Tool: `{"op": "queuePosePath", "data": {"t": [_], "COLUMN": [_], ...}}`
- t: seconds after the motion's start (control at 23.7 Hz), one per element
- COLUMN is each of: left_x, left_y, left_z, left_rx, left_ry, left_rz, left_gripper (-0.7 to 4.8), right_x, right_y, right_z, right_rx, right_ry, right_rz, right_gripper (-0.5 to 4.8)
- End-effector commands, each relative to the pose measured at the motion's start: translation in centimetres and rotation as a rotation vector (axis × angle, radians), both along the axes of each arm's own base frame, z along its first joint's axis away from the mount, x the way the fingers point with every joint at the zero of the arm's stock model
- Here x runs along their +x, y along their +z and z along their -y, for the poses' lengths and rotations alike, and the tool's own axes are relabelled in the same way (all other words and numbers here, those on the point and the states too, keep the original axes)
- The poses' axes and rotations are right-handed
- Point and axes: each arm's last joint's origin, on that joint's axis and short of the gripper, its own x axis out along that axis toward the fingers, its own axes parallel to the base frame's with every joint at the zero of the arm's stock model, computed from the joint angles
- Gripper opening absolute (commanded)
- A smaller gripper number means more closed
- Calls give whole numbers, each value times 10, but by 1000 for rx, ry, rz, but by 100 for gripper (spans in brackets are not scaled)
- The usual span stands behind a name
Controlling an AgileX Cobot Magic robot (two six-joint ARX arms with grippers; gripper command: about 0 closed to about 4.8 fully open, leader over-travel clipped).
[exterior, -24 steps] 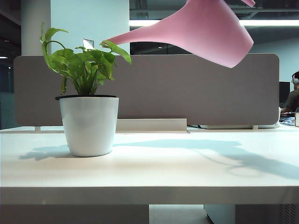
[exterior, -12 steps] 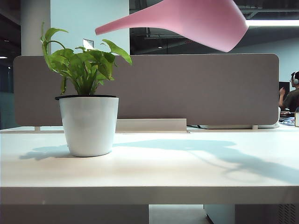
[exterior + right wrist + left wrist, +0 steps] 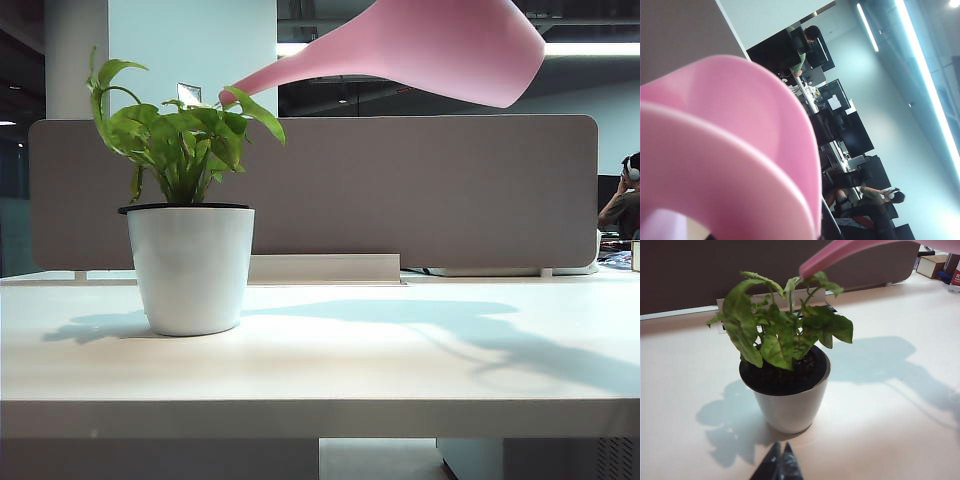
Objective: Pick up the watering can from the table, water the potted plant, and put the can back.
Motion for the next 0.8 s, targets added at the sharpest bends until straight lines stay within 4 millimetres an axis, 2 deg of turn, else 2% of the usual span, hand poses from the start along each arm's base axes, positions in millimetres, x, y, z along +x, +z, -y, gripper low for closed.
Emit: {"op": "queuePosePath", "data": {"t": [0.04, 0.17, 0.34, 0.46, 0.63, 0.8], "left_x": [0, 0, 0, 0, 0, 0], "left_y": [2, 2, 2, 2, 2, 2], "left_z": [0, 0, 0, 0, 0, 0], "left_rx": [-4, -4, -4, -4, -4, -4], "left_ry": [-1, -1, -1, -1, -1, -1], "left_rz": [15, 15, 15, 15, 15, 14], "left_gripper": [-5, -5, -5, -5, -5, -5], "right_x": [-10, -10, -9, -6, 4, 17], "right_y": [20, 20, 18, 5, -19, -51], "right_z": [2, 2, 2, 2, 11, 14], "right_rx": [29, 31, 210, 296, 600, 780], "right_ry": [-3, -3, 19, 17, 66, 115], "right_rz": [123, 123, 66, -60, -209, -222], "right_gripper": [-1, -1, -1, -1, -1, -1]}}
